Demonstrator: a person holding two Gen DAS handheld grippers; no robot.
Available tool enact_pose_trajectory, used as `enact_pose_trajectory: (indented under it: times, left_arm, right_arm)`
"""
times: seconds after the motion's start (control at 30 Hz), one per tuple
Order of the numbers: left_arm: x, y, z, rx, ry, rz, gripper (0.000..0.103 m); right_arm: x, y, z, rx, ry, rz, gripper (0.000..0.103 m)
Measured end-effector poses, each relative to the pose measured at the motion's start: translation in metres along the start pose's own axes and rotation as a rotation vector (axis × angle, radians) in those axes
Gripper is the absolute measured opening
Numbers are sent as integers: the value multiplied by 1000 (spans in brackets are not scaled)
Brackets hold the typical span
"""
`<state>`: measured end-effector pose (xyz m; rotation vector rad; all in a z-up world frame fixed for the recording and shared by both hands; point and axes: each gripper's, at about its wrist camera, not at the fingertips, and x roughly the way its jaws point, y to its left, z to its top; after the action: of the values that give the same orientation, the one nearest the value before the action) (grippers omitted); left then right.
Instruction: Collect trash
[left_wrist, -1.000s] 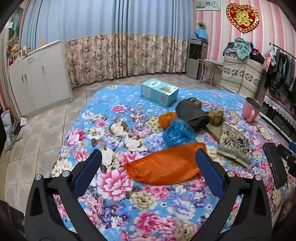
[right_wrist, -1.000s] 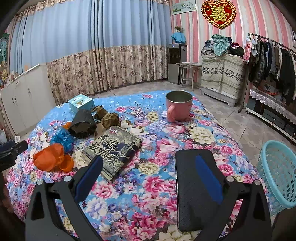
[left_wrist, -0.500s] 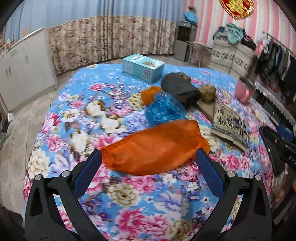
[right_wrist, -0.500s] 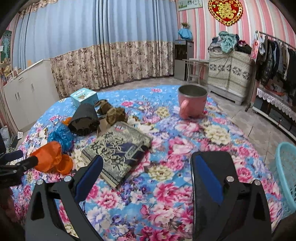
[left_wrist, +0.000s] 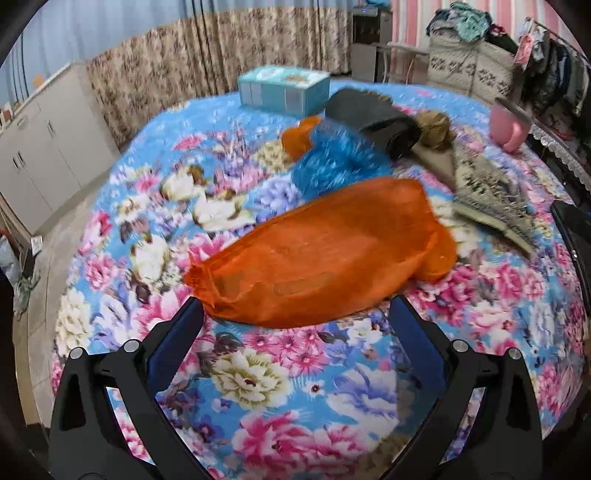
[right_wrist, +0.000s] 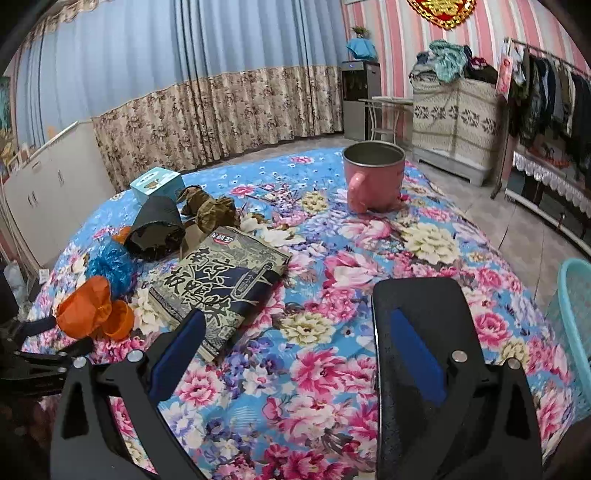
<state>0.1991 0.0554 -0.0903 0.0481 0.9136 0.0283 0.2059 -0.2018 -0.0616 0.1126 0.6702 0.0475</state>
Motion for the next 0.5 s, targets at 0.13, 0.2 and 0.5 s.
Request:
enact_pose_trajectory:
  times: [0.13, 0.2, 0.5]
  left_arm:
    - [0, -2, 4, 19, -13, -18, 86]
    - [0, -3, 7, 29, -25, -33, 72]
    - [-8, -6, 11, 77, -73, -64, 3]
  right_arm:
    - [1, 4, -1, -18, 1, 4, 97]
    - [1, 7, -2, -32, 1, 4, 97]
    - [4, 15, -8, -63, 18, 8, 97]
